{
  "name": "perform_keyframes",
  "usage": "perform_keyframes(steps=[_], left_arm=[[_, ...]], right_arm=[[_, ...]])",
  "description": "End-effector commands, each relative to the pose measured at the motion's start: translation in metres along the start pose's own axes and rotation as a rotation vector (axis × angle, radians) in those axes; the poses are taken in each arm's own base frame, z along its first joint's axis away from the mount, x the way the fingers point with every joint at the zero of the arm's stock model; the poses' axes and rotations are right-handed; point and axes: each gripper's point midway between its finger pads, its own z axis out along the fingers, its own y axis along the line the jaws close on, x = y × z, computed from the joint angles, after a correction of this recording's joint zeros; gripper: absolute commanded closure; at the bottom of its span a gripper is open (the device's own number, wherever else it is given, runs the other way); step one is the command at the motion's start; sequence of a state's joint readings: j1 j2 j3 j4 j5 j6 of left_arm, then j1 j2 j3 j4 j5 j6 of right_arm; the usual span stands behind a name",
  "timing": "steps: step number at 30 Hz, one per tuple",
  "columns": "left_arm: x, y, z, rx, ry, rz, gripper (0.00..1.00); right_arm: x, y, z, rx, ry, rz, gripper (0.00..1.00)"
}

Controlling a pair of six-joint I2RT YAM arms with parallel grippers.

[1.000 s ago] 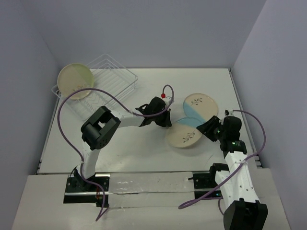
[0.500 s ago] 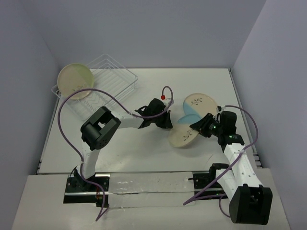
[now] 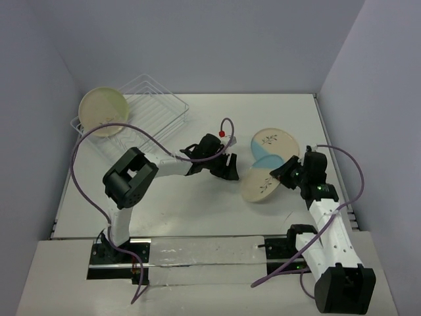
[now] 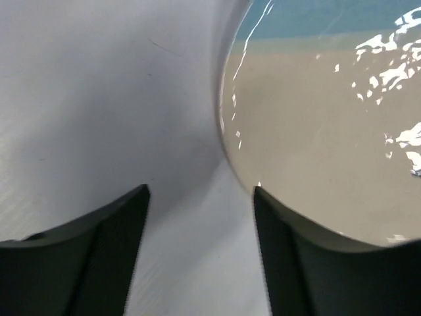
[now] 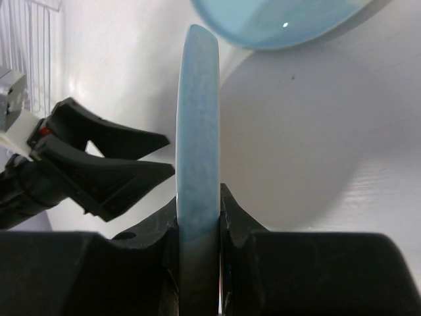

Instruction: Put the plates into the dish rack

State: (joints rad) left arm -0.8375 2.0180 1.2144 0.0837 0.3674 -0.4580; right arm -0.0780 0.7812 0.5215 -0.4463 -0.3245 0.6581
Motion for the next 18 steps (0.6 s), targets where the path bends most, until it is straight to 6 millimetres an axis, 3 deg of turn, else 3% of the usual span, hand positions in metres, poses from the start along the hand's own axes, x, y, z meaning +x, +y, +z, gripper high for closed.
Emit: perform_keyframes(steps=[1, 4, 7, 11, 15, 16, 18], left_arm=[[-0.069, -0.012, -0.050, 0.072, -0.144, 0.050, 0.22], [-0.099, -0.008, -0.079, 0.134, -0.217, 0.052, 0.14], [-0.124, -0.018, -0.111, 0.146, -0.301, 0.120, 0.01], [-0.127, -0.027, -0.126, 0.168, -0.312, 0.195, 0.01], [-0.126, -0.036, -0.137, 0.272, -0.314, 0.200, 0.01], [-0.121, -0.046, -0.141, 0.353, -0.305, 0.206, 0.01], [-0.120, -0.045, -0.147, 0.401, -0.318, 0.204, 0.01]], right_arm=[[-0.054, 0.047, -0.028, -0.126, -0.225, -0.088, 1.00], [-0.064, 0.076, -0.046, -0.249, -0.286, -0.157, 1.00], [-0.072, 0.099, -0.065, -0.328, -0.333, -0.234, 1.00], [-0.068, 0.121, -0.073, -0.438, -0.308, -0.291, 1.00], [-0.058, 0.161, -0.089, -0.680, -0.251, -0.338, 1.00], [-0.058, 0.170, -0.094, -0.731, -0.247, -0.347, 1.00], [-0.061, 0.175, -0.096, -0.741, -0.248, -0.351, 1.00]])
